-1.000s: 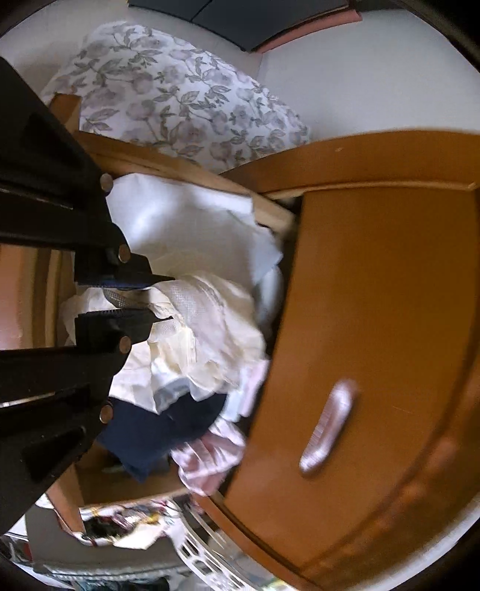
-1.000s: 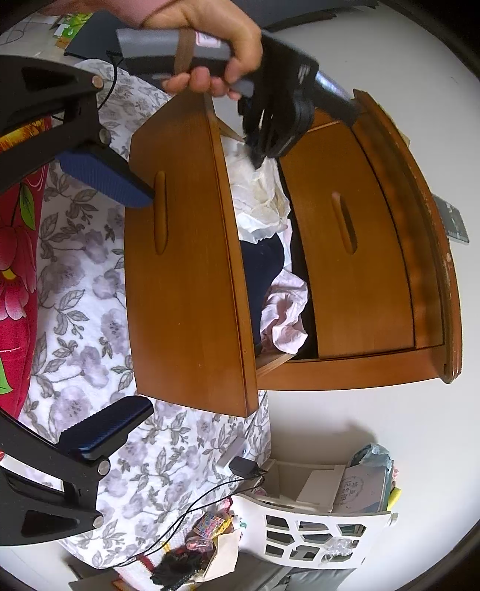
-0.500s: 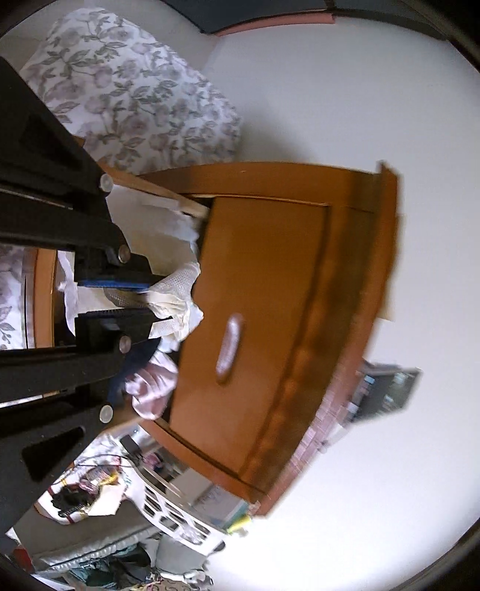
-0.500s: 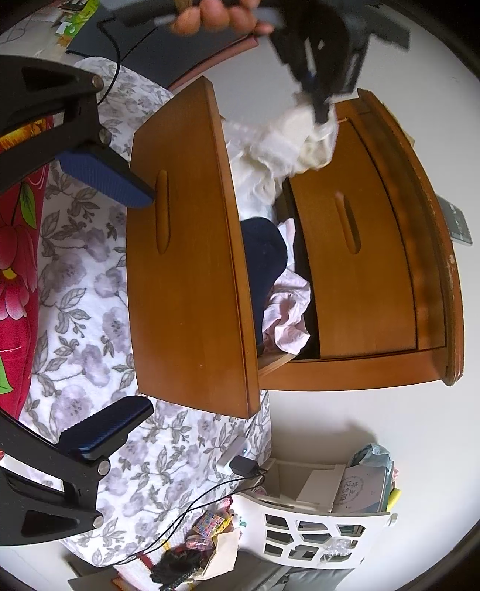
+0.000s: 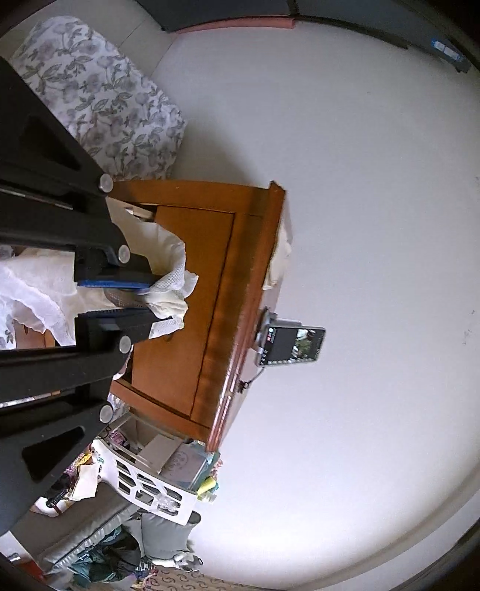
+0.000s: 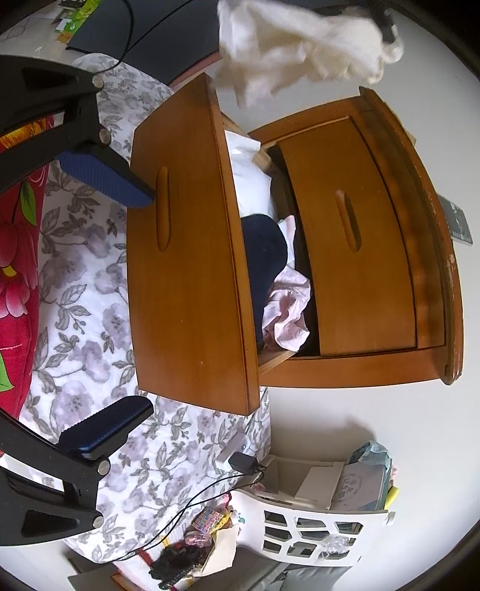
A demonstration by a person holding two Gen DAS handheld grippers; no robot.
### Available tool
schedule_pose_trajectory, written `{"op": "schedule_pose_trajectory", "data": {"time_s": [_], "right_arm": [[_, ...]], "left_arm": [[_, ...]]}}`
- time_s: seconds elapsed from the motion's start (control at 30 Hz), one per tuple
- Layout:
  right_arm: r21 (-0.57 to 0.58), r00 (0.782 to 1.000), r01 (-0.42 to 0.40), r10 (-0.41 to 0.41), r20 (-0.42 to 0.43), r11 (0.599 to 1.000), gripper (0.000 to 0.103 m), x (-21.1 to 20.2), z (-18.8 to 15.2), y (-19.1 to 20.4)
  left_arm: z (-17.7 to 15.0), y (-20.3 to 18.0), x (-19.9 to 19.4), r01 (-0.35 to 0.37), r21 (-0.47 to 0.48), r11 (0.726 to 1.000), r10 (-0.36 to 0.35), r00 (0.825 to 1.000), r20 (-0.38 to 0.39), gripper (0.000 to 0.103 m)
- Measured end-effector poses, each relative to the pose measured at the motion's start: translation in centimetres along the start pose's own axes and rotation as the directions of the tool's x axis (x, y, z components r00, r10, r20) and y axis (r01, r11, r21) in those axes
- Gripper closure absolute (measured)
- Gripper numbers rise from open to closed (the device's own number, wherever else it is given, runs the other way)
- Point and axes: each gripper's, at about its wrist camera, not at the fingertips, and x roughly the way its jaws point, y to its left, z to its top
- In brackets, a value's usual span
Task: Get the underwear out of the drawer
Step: 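Lift the cream lace cloth up out of the drawer with the left gripper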
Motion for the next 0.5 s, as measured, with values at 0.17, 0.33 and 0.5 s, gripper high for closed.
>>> {"op": "schedule_pose_trajectory", "data": {"time_s": [0.17, 0.33, 0.5], "right_arm": [[0.003, 1.000, 0.009, -0.009, 0.005, 1.000, 0.000, -0.1, 0.0, -0.1], [0.000, 1.000, 0.022, -0.022, 0.006, 1.000, 0.000, -0.3, 0.0, 0.0], [-0.008, 0.999, 0.036, -0.036, 0.012, 0.999, 0.000, -0.4, 0.0, 0.3]], "left_arm": [[0.4, -0.1, -2.9, 0.026, -0.004, 1.000, -0.026, 1.000, 0.017, 0.094], [0.1, -0.1, -4.3, 0.059, 0.006, 0.998, -0.059, 0.998, -0.008, 0.094], [-1.7, 0.1, -3.5, 0.081, 0.011, 0.997, -0.080, 0.990, -0.113, 0.094]]}}
